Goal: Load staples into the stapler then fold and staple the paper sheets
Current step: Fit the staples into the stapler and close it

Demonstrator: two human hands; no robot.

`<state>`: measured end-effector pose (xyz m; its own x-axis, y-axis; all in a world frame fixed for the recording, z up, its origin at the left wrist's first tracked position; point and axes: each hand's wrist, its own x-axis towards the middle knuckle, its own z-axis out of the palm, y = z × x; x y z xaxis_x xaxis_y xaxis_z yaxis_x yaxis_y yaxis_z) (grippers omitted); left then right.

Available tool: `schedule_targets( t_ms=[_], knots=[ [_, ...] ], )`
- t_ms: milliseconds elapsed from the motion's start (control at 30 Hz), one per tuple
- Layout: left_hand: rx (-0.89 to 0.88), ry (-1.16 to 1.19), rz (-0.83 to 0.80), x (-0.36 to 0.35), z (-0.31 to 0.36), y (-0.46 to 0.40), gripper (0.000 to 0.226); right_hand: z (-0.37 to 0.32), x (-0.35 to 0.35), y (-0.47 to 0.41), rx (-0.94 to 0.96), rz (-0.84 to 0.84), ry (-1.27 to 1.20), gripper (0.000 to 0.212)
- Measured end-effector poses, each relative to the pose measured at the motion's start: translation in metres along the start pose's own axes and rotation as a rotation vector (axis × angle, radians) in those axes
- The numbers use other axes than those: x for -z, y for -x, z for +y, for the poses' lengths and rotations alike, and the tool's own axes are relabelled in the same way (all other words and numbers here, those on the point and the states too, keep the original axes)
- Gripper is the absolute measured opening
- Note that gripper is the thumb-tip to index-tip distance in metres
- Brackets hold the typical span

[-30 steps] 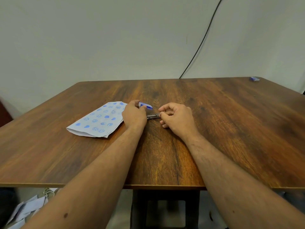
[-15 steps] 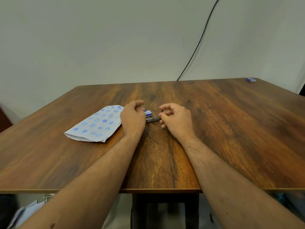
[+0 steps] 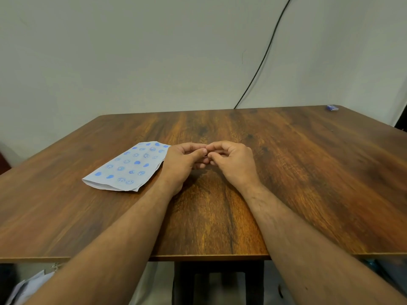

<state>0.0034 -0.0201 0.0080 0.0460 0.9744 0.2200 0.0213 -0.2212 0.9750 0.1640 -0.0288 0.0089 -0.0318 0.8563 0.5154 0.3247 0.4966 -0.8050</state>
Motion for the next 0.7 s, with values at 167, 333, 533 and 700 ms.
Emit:
schedule_targets(
  t_ms=[167,333,533,700],
  knots=[
    [0.013,0.047,0.032,0.000,0.003,0.001,0.017,-0.002,-0.003,-0.002,0.101,0.029,0.136,0.018],
    [0.002,0.102,0.165,-0.001,0.000,-0.003,0.015,-0.010,-0.013,-0.018,0.154,-0.010,0.210,0.017],
    [0.037,0.126,0.229,0.003,-0.004,-0.008,0.015,0.000,-0.021,-0.030,0.348,-0.063,0.546,0.021],
    [0.076,0.270,0.131,0.007,-0.006,-0.011,0.016,0.009,-0.021,-0.030,0.399,0.027,0.492,0.016]
  ],
)
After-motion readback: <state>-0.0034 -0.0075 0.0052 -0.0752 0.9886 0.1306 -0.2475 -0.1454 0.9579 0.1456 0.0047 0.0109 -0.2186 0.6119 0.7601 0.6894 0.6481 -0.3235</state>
